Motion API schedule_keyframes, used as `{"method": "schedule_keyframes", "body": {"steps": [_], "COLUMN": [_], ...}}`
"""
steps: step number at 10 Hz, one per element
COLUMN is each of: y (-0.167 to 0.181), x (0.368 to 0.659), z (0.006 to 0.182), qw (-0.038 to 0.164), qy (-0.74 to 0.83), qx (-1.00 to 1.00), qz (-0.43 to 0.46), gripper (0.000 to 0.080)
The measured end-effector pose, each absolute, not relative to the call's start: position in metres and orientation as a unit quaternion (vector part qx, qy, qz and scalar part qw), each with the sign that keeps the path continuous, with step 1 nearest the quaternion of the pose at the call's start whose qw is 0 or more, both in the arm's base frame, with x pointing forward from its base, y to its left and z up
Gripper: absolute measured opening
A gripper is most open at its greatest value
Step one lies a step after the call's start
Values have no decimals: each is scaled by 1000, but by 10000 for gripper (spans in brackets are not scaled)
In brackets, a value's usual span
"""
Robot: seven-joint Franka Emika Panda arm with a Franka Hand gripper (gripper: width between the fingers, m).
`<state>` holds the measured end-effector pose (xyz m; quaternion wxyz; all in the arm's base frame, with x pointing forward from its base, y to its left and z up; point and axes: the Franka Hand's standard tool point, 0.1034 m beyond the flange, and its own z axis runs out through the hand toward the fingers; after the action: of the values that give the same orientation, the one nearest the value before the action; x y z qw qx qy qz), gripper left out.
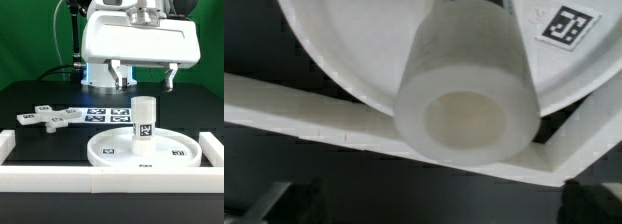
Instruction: Assemble round table
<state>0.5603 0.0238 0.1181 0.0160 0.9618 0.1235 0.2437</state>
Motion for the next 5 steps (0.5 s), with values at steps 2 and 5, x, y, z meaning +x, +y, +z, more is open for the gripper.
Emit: {"method": "schedule_keyframes", "body": {"steps": [2, 5], "y": [16, 33], "x": [559, 554], "z": [115, 112], "qw": [21, -4], "qy": [137, 138], "qx": [963, 982], "qz": [230, 131], "gripper": [649, 649]}}
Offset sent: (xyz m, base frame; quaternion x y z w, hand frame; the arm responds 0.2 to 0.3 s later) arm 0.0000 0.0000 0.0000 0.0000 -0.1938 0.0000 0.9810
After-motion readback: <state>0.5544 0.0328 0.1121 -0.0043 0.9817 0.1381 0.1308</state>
